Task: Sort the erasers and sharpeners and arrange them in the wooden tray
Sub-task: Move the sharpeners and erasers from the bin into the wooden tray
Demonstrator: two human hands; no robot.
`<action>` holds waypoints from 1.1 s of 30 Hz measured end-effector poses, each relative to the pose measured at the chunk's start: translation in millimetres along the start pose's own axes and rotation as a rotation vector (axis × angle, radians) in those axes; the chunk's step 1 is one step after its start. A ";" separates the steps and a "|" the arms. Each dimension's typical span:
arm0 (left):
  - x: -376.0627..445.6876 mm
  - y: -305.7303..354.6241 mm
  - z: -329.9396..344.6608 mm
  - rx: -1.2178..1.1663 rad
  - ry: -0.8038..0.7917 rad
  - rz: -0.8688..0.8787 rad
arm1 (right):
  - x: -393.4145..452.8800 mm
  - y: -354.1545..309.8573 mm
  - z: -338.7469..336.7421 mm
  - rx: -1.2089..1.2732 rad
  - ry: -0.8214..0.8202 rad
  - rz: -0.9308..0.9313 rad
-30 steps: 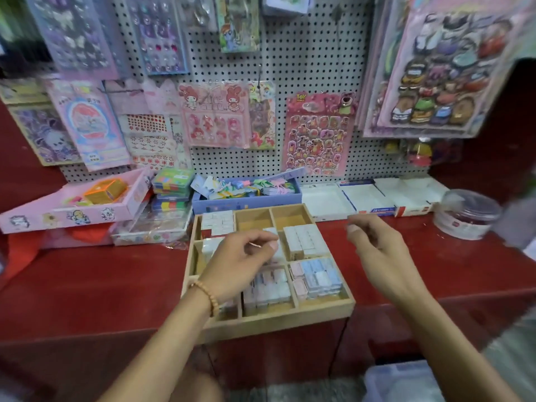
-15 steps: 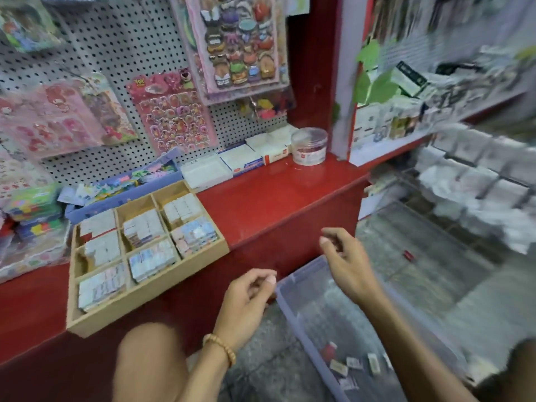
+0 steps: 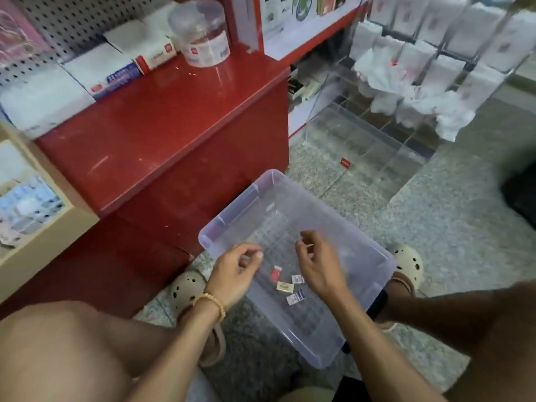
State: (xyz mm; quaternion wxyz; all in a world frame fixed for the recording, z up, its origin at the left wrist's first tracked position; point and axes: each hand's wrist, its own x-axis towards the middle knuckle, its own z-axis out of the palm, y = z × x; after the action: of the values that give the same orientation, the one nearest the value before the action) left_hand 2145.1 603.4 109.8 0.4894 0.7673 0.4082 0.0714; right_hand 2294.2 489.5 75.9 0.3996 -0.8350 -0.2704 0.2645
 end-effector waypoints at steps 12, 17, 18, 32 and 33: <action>98.3 -106.4 20.4 0.641 -0.024 0.229 | 43.0 144.4 99.3 -0.279 -0.033 0.461; 98.3 -111.2 24.7 0.658 0.121 0.283 | 65.9 177.4 128.2 -0.328 0.060 0.764; 98.0 -111.6 24.6 0.659 0.125 0.286 | 64.8 177.8 138.6 -0.323 0.050 0.758; 99.4 -111.8 26.4 0.646 0.162 0.266 | 18.3 172.6 164.9 -0.228 -0.153 0.745; 99.7 -112.2 26.4 0.641 0.163 0.269 | 22.6 171.9 171.5 -0.154 -0.131 0.735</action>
State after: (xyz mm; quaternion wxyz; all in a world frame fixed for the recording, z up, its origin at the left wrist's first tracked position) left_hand 2161.6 675.6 -23.4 0.1759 0.9205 0.3430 0.0647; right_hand 2238.8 502.6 -161.3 0.1963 -0.8852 0.0029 0.4217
